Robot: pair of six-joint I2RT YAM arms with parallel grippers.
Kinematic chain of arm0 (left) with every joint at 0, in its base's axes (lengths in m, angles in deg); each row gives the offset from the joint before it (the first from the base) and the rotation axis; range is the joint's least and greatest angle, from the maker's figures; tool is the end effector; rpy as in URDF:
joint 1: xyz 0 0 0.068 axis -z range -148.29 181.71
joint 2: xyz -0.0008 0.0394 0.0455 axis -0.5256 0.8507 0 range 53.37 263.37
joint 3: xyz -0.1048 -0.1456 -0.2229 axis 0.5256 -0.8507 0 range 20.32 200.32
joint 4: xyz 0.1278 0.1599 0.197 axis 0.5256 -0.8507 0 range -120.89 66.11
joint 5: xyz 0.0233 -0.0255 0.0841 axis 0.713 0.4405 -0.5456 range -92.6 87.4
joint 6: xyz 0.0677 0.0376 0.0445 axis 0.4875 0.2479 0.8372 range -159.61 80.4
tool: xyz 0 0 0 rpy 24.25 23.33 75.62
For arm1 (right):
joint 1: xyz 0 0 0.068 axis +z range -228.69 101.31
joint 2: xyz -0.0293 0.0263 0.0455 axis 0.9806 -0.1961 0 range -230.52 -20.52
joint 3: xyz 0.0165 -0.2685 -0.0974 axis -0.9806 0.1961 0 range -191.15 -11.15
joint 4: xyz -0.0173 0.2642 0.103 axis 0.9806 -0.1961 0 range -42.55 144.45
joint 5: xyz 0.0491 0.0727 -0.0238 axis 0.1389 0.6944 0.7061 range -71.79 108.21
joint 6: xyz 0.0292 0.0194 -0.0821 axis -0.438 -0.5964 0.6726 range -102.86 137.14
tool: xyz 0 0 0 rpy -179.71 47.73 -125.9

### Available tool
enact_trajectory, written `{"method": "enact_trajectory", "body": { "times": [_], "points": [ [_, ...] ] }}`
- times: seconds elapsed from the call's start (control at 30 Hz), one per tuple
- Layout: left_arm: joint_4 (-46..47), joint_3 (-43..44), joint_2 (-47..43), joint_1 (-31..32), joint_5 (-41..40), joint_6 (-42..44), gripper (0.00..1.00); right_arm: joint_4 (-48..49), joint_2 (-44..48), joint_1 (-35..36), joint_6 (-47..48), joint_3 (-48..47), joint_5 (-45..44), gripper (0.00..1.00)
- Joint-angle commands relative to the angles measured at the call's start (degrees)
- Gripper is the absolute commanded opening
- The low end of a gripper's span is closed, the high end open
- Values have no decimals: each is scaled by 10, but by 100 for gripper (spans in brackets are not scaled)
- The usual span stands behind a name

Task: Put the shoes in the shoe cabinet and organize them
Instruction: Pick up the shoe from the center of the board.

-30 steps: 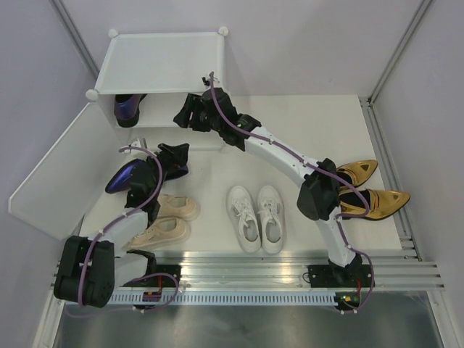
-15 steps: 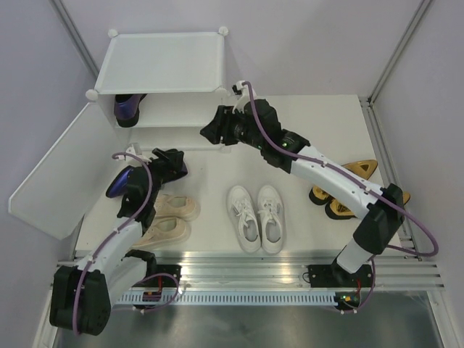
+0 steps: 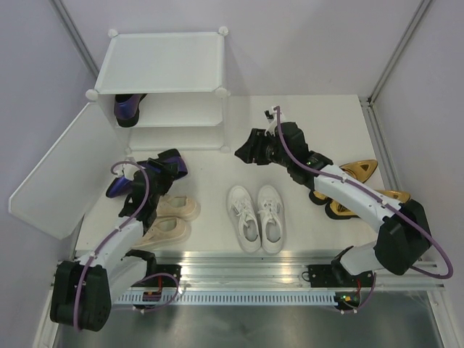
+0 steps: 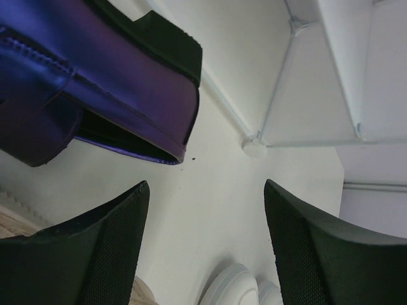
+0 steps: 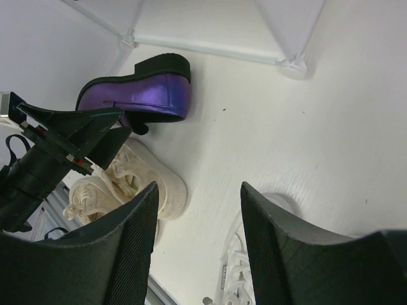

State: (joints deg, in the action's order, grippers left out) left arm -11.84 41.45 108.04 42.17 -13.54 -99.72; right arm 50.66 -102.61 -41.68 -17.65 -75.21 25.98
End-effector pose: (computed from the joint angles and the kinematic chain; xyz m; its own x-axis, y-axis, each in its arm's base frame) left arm 0.2568 -0.0320 0.1857 -0.1834 -0.8318 -0.5239 -0.3101 0.5547 -0.7721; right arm 0.3114 0.2482 0.3056 -0.6412 0.2246 -0.7338 -0.4028 0.7154 0.5709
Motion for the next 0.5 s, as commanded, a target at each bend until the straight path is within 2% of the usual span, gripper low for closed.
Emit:
{"method": "enact_trajectory", "body": {
  "times": [0.0, 0.27, 0.47],
  "points": [
    [13, 8, 32, 2, -28, -56, 75, 33, 33, -11, -4, 18, 23, 58],
    [36, 22, 110, 2, -57, -68, 75, 60, 27, -12, -12, 33, 42, 58],
    [81, 34, 160, 2, -94, -45, 75, 62, 29, -13, -6, 38, 38, 58]
  ]
}}
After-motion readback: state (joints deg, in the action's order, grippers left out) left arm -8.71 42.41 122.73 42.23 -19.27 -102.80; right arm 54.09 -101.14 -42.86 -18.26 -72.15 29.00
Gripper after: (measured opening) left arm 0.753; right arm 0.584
